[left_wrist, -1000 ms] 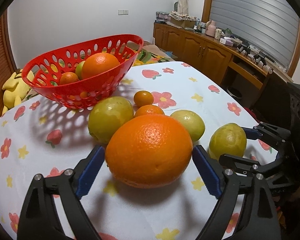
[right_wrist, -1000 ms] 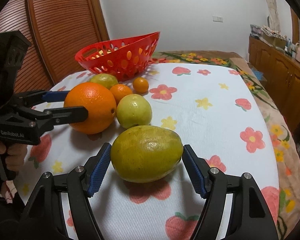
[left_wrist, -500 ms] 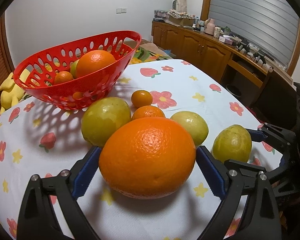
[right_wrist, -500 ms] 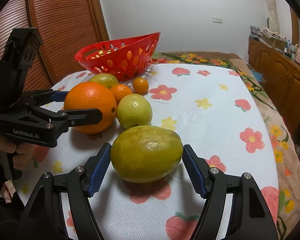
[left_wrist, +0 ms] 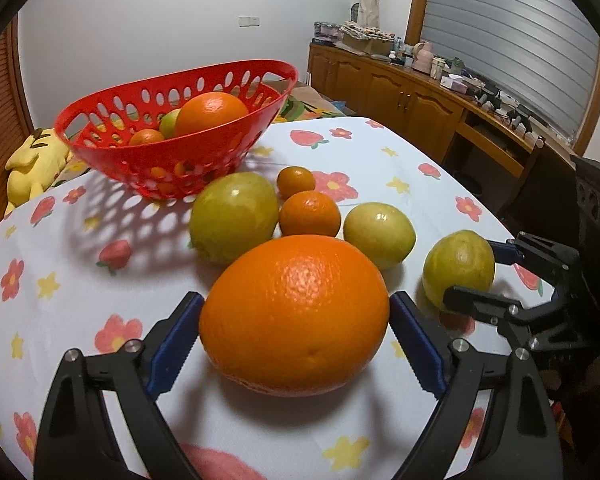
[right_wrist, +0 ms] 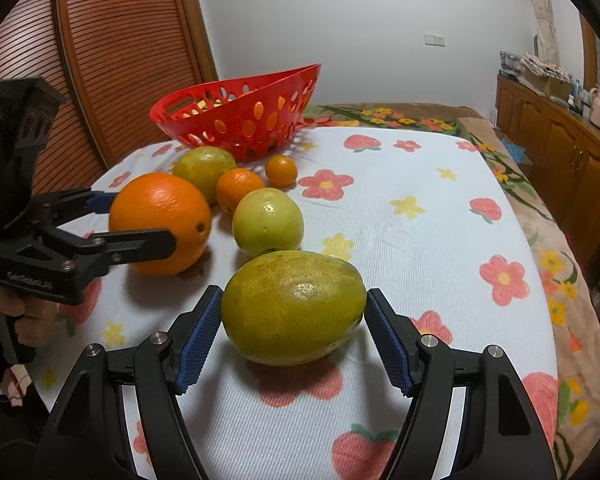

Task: Organize fruits
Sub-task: 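Grasp the large orange with the left gripper while the right gripper grasps the large green fruit, then lift and carry the large orange and green fruit over the red basket with both grippers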

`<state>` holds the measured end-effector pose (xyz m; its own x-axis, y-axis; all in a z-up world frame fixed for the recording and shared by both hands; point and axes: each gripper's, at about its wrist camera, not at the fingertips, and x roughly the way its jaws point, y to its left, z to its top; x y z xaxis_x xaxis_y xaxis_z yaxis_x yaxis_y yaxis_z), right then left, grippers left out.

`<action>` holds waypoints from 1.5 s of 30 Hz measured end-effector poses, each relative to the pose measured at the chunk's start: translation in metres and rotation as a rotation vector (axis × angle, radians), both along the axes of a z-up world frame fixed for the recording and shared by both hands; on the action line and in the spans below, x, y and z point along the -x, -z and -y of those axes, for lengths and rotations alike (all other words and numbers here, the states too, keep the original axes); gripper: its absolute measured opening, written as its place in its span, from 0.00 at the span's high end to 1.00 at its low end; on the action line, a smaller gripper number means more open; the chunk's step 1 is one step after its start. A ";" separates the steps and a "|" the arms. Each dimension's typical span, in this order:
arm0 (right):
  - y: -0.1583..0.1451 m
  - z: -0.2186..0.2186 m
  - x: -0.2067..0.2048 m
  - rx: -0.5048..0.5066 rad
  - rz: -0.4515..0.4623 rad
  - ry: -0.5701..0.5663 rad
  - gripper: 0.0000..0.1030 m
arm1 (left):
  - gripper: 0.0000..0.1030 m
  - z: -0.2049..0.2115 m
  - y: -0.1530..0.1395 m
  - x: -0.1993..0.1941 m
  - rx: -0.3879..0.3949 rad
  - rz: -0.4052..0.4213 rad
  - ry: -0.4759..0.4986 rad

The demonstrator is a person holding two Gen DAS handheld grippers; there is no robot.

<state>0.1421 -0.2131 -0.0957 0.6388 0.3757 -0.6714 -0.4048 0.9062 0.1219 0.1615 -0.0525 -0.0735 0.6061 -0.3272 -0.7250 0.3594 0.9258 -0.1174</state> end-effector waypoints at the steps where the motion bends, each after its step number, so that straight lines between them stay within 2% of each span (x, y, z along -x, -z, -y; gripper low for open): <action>1: 0.000 0.000 0.000 -0.001 -0.001 0.000 0.28 | 0.11 -0.002 0.000 0.002 0.003 0.001 -0.003; 14: 0.001 0.000 0.000 -0.003 -0.004 0.000 0.28 | 0.11 -0.029 -0.011 0.028 0.040 0.043 -0.039; 28: -0.005 -0.002 0.004 0.011 0.008 0.003 0.29 | 0.11 -0.048 -0.044 0.031 0.068 0.119 -0.077; 45: -0.072 -0.021 0.004 0.005 0.126 -0.057 0.29 | 0.11 -0.059 -0.082 0.027 0.084 0.214 -0.095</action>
